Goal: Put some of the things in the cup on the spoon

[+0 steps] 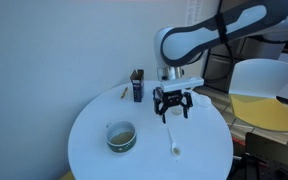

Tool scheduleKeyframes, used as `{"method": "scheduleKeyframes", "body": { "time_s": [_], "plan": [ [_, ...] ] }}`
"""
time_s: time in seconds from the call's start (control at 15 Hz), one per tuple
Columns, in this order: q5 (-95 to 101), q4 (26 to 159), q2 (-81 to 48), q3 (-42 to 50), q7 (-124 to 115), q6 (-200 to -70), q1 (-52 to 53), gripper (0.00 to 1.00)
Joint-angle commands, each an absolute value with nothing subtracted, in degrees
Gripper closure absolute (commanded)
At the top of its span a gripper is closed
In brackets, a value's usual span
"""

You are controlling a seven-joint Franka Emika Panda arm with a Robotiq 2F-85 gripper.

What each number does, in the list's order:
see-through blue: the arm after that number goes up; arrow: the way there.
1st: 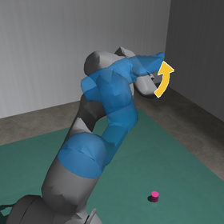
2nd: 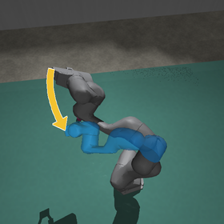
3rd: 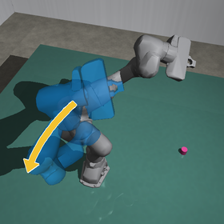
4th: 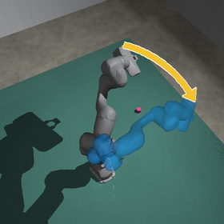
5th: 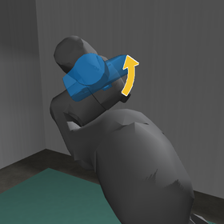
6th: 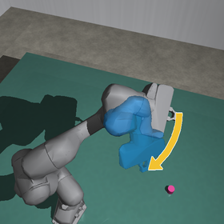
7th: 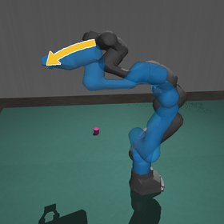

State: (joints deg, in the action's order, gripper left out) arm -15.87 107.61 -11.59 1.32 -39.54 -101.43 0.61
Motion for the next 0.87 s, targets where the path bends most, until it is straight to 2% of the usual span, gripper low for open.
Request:
{"method": "scheduleKeyframes", "body": {
  "time_s": [0.0, 0.4, 0.8],
  "plan": [
    [-11.54, 111.08, -3.05, 1.72, -40.53, -98.78, 1.1, 0.0],
    [-5.97, 110.89, 2.84, 0.64, -41.29, -96.22, 0.59, 0.0],
    [-5.57, 109.34, 1.62, 0.12, -40.56, -95.21, 0.31, 0.0]
  ]
}}
